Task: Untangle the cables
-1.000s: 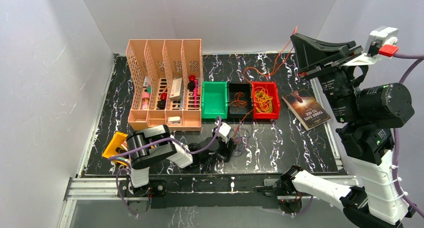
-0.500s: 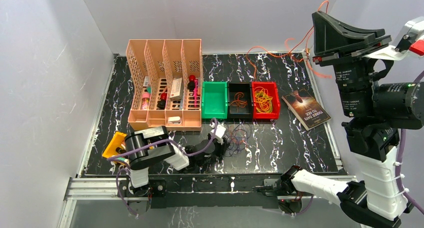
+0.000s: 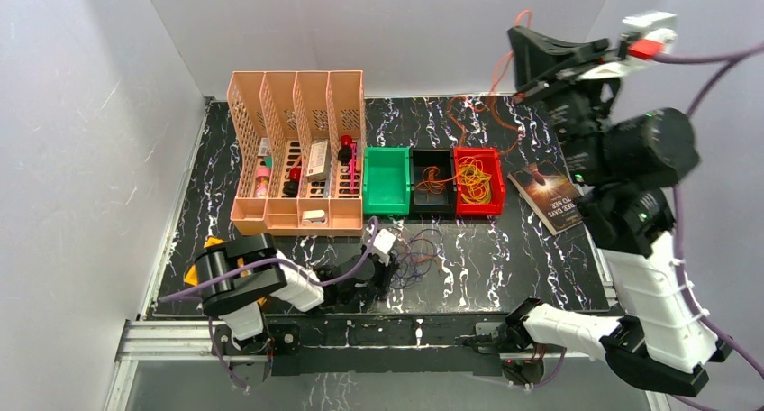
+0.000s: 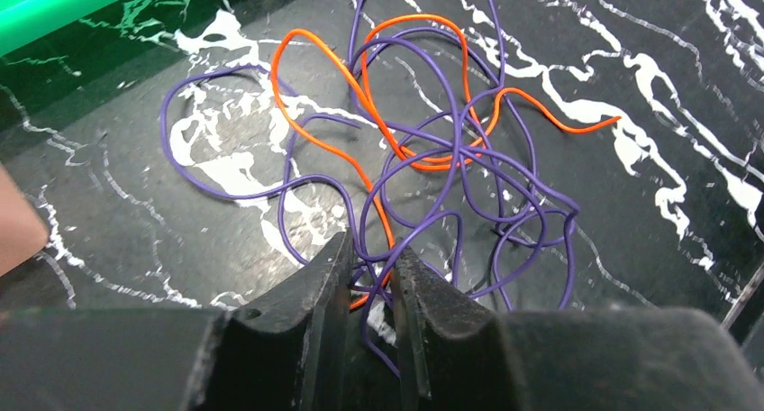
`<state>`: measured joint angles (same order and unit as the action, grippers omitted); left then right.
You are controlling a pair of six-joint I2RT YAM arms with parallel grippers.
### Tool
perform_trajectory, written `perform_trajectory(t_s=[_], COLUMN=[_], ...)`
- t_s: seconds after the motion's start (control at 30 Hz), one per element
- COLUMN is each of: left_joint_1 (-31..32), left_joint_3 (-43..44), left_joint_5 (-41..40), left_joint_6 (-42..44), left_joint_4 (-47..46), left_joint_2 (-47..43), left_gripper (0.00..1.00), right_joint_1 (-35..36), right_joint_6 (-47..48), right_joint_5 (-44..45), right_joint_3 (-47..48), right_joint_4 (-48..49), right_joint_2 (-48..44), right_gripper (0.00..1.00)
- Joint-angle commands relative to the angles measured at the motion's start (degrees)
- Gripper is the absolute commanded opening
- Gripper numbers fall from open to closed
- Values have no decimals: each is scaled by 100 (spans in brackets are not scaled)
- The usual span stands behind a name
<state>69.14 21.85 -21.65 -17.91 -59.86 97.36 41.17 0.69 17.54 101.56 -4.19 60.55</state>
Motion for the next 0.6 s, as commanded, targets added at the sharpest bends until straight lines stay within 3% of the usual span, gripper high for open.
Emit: perform_trajectory(t_s=[0.0,0.1,0.23,0.57], left_joint_1=[29,53,73,73], left_joint_3=[-168,-212,-195,-53], left_joint_5=[26,-31,-318,-462], left_joint_6=[212,237,247,332], left_joint_4=[730,1113,1670,2290], left_joint_2=[-658,-1115,-1722,-2483], left_gripper=[19,13,14,32], right_joint_1=[-1,3,-2,-2], right_joint_6=[-67,-212,-433,-530], right_joint_5=[417,540,514,825], right_joint_3=[-214,-380,-516,-1266], right_joint_4=[-299,-475,-703,-390], right_joint_2=[273,443,720,895], right_gripper=[0,0,0,0])
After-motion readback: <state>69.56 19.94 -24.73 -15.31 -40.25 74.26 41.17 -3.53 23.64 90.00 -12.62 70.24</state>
